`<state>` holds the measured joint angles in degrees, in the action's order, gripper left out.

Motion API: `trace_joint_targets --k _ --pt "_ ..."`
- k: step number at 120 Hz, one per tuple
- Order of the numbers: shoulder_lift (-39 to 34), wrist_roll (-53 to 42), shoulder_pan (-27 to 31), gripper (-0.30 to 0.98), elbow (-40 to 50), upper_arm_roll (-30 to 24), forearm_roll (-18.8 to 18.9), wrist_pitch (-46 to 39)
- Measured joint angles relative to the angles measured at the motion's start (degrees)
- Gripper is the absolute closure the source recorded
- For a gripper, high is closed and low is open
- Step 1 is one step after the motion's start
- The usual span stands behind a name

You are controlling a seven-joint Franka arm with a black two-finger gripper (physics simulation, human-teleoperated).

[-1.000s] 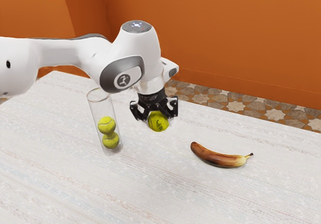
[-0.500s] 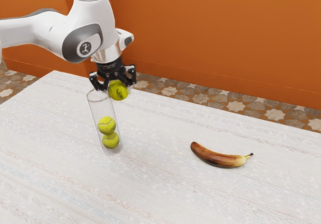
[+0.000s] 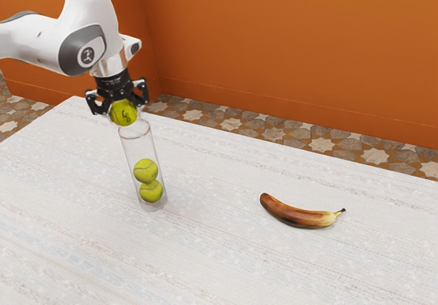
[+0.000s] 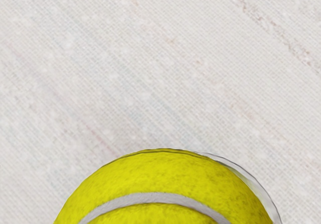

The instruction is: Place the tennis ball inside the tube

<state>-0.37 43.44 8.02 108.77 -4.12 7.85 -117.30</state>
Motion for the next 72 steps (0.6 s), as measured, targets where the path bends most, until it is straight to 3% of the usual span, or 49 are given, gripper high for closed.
trace_joint_targets --k 23,44,72 --pt "3.48 -0.94 0.71 0.10 -4.58 -0.64 -0.21 -0.35" --pt "1.70 -2.44 -6.61 0.04 -5.22 -0.77 -0.37 2.18" --pt "-0.52 -15.78 -15.72 0.01 -17.39 -0.38 -6.56 16.63"
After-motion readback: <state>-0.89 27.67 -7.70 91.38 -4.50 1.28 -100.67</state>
